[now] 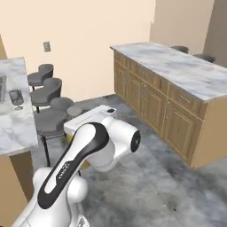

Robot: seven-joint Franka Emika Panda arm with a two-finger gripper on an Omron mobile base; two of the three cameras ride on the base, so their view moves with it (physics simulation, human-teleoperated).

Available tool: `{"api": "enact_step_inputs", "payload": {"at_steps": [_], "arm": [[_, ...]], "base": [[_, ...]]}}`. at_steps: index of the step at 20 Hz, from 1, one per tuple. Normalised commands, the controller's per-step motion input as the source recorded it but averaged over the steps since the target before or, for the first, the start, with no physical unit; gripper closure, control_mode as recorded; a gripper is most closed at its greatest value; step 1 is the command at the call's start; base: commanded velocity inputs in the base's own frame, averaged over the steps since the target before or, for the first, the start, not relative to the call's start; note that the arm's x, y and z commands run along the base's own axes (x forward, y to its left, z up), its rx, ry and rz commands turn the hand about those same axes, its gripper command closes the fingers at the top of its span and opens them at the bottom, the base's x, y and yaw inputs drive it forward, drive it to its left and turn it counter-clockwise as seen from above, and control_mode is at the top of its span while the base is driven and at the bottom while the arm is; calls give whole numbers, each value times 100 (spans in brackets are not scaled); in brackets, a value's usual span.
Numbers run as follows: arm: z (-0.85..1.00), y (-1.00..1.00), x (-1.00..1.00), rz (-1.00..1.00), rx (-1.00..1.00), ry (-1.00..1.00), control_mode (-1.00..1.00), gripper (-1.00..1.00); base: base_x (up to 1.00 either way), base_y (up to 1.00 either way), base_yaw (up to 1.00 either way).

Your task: There is a wine glass and glass cup on the dining counter. Place the wine bottle next to the wine glass and the juice bottle next to the glass cup.

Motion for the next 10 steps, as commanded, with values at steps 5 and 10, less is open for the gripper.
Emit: {"api": "enact_step_inputs", "payload": {"at_steps": [5, 10], "arm": [[0, 0, 0, 0, 0, 0, 100, 100], [0, 0, 0, 0, 0, 0, 100, 100]], "base": [[83, -49, 60], [50, -60, 58]]}}
